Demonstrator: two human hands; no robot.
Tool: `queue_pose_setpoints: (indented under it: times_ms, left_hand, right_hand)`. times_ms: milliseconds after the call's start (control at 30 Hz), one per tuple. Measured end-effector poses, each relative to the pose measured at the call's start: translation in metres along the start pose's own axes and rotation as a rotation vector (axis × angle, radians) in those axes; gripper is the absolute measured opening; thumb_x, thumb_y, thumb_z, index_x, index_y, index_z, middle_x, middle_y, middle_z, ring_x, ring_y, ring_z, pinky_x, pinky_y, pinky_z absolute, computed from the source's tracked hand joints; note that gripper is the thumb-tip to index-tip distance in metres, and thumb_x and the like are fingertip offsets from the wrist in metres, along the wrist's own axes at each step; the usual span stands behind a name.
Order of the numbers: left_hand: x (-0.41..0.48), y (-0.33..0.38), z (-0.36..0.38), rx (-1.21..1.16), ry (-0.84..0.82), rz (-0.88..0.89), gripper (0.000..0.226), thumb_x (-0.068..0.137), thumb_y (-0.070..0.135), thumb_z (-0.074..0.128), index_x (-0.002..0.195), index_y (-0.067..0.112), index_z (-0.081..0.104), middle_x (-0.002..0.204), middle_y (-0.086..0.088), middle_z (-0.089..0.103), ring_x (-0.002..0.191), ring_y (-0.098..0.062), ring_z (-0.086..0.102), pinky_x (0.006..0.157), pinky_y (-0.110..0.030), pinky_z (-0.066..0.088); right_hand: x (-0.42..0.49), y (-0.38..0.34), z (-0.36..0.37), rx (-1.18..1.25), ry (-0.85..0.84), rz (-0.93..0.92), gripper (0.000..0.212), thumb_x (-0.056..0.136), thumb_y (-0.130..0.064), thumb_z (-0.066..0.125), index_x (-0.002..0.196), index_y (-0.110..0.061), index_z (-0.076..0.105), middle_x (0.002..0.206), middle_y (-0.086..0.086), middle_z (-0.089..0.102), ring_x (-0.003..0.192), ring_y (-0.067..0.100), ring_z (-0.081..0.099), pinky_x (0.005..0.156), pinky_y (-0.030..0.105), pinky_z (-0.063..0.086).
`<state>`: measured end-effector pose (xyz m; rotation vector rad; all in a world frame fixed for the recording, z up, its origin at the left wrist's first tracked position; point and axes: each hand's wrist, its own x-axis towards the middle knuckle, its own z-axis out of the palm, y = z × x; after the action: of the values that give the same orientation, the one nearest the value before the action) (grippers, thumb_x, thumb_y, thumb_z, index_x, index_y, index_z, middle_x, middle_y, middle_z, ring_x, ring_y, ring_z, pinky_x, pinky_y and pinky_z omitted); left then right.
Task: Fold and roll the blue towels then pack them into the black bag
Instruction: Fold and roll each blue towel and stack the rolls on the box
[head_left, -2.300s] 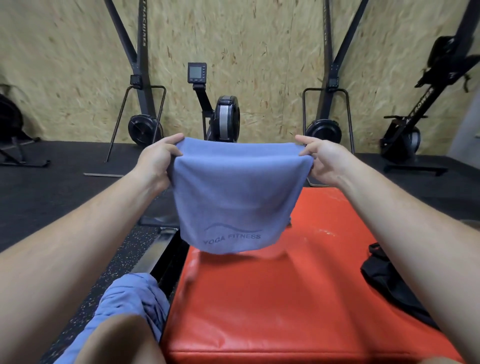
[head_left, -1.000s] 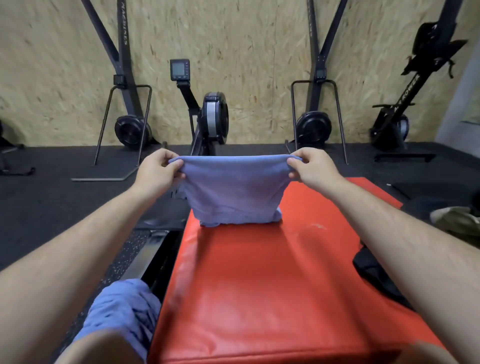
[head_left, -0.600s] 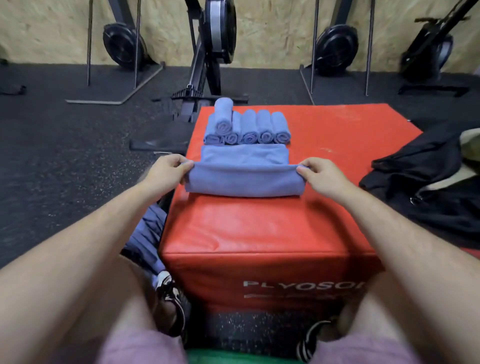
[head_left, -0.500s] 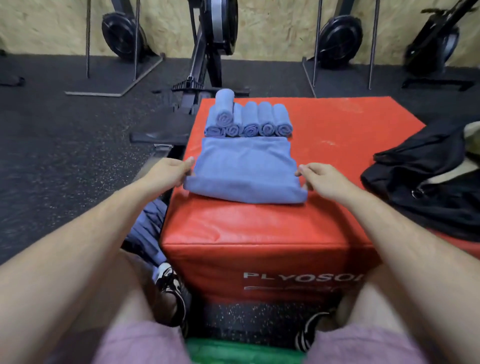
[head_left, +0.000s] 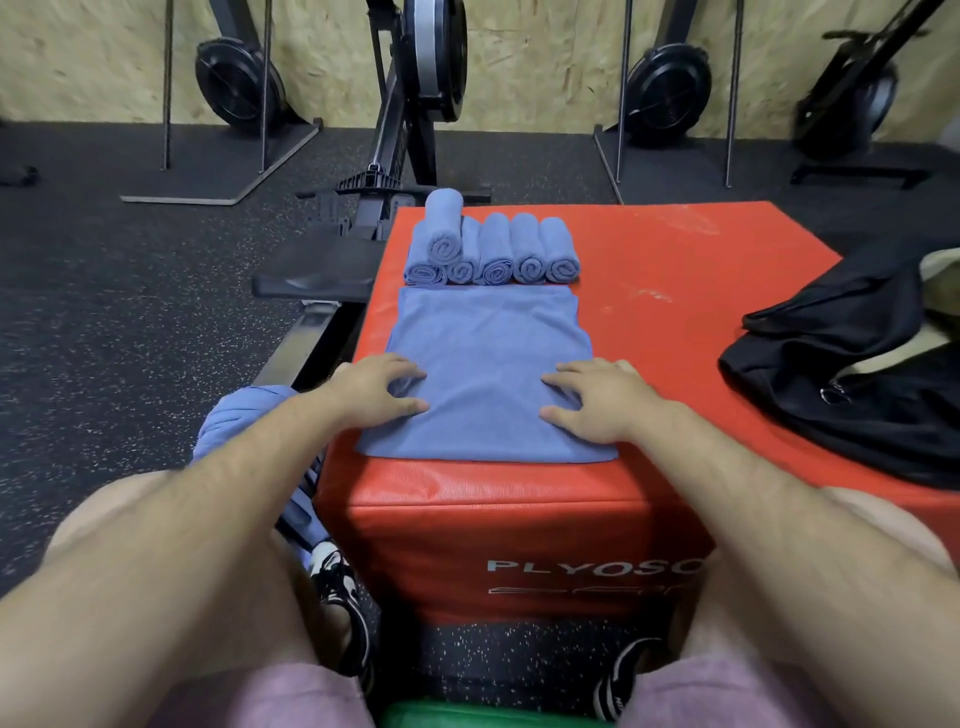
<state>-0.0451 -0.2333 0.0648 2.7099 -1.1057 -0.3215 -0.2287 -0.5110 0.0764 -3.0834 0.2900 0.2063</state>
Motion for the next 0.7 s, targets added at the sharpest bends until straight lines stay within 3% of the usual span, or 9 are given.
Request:
queue_pose_setpoints:
  times_ms: [100, 200, 300, 400, 567, 700]
  left_hand:
    - [-0.005, 0.004, -0.009, 0.011, 0.014, 0.011, 0.026, 0.09, 0.055, 0.063, 0.096, 0.03, 0.071, 0.092, 0.016, 0.062, 0.094, -0.011, 0.057, 0.092, -0.035, 0.043]
    - [-0.004, 0.008, -0.012, -0.04, -0.009, 0.028, 0.027, 0.094, 0.043, 0.063, 0.082, 0.02, 0.068, 0.071, 0.009, 0.059, 0.077, -0.019, 0.056, 0.074, -0.032, 0.045]
    - [0.008, 0.012, -0.016, -0.026, 0.029, 0.042, 0.02, 0.093, 0.037, 0.065, 0.08, 0.022, 0.065, 0.073, 0.011, 0.06, 0.078, -0.019, 0.058, 0.07, -0.031, 0.044]
    - [0.029, 0.016, -0.024, -0.012, 0.044, 0.069, 0.01, 0.092, 0.031, 0.066, 0.085, 0.024, 0.066, 0.083, 0.009, 0.062, 0.086, -0.02, 0.061, 0.072, -0.029, 0.042]
    - [0.076, -0.001, -0.031, 0.026, 0.08, 0.05, 0.027, 0.096, 0.026, 0.061, 0.119, 0.013, 0.066, 0.12, -0.009, 0.06, 0.115, -0.028, 0.054, 0.098, -0.036, 0.042]
    - [0.104, -0.023, -0.02, 0.001, 0.115, 0.04, 0.025, 0.099, 0.019, 0.055, 0.119, 0.01, 0.065, 0.117, -0.012, 0.061, 0.113, -0.032, 0.055, 0.097, -0.039, 0.043]
  right_hand:
    - [-0.007, -0.003, -0.022, -0.091, -0.042, -0.077, 0.054, 0.088, -0.069, 0.05, 0.131, -0.038, 0.06, 0.13, -0.012, 0.064, 0.124, 0.016, 0.056, 0.098, 0.033, 0.04]
    - [-0.01, -0.004, -0.039, -0.045, -0.139, -0.101, 0.038, 0.089, -0.062, 0.056, 0.11, -0.035, 0.072, 0.108, -0.012, 0.073, 0.103, 0.016, 0.065, 0.085, 0.029, 0.049]
    - [-0.001, -0.003, -0.047, 0.056, -0.134, -0.091, 0.032, 0.093, -0.052, 0.058, 0.112, -0.03, 0.071, 0.107, -0.009, 0.073, 0.1, 0.016, 0.065, 0.083, 0.028, 0.049]
    - [0.025, 0.004, -0.049, 0.061, -0.037, -0.088, 0.031, 0.097, -0.04, 0.054, 0.122, -0.027, 0.067, 0.12, -0.006, 0.069, 0.111, 0.019, 0.062, 0.088, 0.027, 0.045]
    - [0.077, 0.028, -0.036, 0.15, 0.079, -0.04, 0.032, 0.097, -0.02, 0.049, 0.123, -0.02, 0.066, 0.13, 0.003, 0.065, 0.122, 0.027, 0.057, 0.1, 0.037, 0.046]
    - [0.102, 0.044, -0.017, 0.201, 0.107, -0.017, 0.031, 0.098, -0.015, 0.049, 0.124, -0.017, 0.065, 0.13, 0.005, 0.063, 0.121, 0.028, 0.056, 0.101, 0.038, 0.044]
